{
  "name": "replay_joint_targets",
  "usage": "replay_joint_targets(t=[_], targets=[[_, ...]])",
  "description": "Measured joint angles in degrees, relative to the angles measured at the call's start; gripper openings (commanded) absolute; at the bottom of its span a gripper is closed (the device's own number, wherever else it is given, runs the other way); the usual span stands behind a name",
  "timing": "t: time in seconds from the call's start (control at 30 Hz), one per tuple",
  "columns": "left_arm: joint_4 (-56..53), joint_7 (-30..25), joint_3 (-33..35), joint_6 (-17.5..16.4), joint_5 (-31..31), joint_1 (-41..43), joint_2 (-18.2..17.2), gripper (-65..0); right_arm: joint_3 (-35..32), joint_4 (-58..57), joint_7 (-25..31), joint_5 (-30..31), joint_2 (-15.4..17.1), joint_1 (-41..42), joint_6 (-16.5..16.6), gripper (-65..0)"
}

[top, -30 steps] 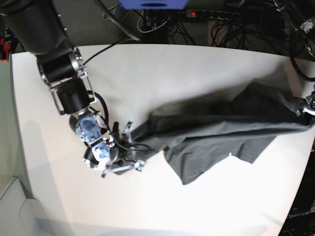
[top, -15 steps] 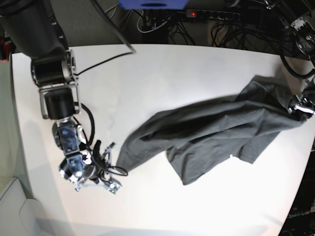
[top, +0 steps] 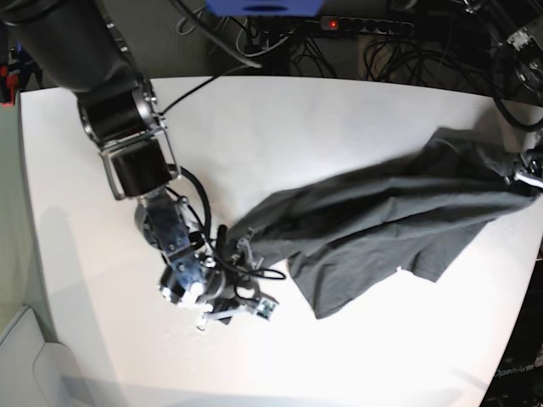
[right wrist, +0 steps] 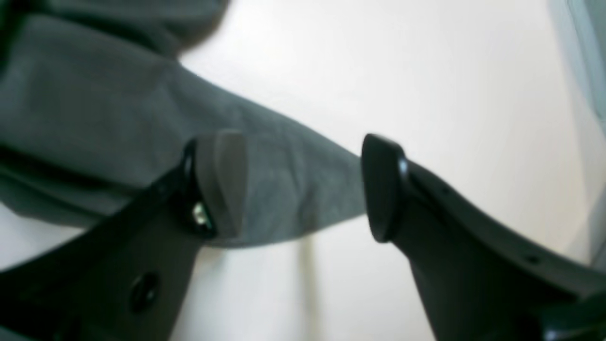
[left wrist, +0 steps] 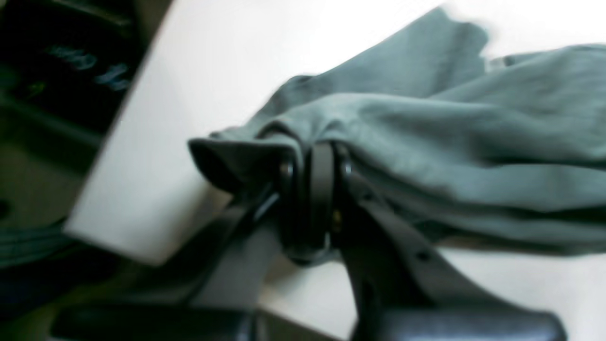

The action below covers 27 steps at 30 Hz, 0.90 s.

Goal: Layout the t-shirt on the table in an organized manner, then fold the t-shirt properly
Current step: 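Stretch the t-shirt between both grippers by pulling the right gripper outward, then move the right gripper holding the t-shirt toward the left gripper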

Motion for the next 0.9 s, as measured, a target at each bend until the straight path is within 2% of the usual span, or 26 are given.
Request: replay_joint_targets(t=[0.17, 0.3, 0.43, 0.53, 0.67, 0.8, 0.9], targets=[[0.0, 0.13, -0.04, 0.07, 4.61, -0.02, -0.15, -64.8, -0.02, -3.37, 0.94, 0.13, -0.92, -1.42, 0.0, -26.6], [0.0, 0.17, -2.84, 0.0, 4.0, -0.17, -0.13, -64.8, -0.09, -3.34, 1.03, 0.04, -0.9, -4.35, -0.02, -26.6], [0.02, 0.07, -3.54, 0.02, 4.24, -0.35, -1.64, -64.8, -0.2, -2.62, 2.43, 0.85, -0.55, -6.03, -0.28, -26.7], [0.2, 0.02, -3.48, 0.0, 4.22, -0.59, -1.68, -64.8, -1.31, -1.77, 3.39, 4.26, 1.29, -7.87, -1.16, -27.1], [0.24, 0.2, -3.56, -0.02, 4.09, -1.05, -1.44, -64.8, -7.41, 0.37, 4.24, 5.79, 4.57, -8.72, -1.66, -32.6], [0.22, 0.17, -3.41, -0.22, 3.82, -1.86, -1.57, -64.8, -11.54, 13.11, -1.4, 4.22, 10.01, -14.25, -2.16, -37.3], [0.24, 0.52, -3.43, -0.2, 3.52, -1.77, -1.53, -64.8, -12.83, 24.11, -10.58, 2.12, 14.38, -17.77, -0.63, -37.7]])
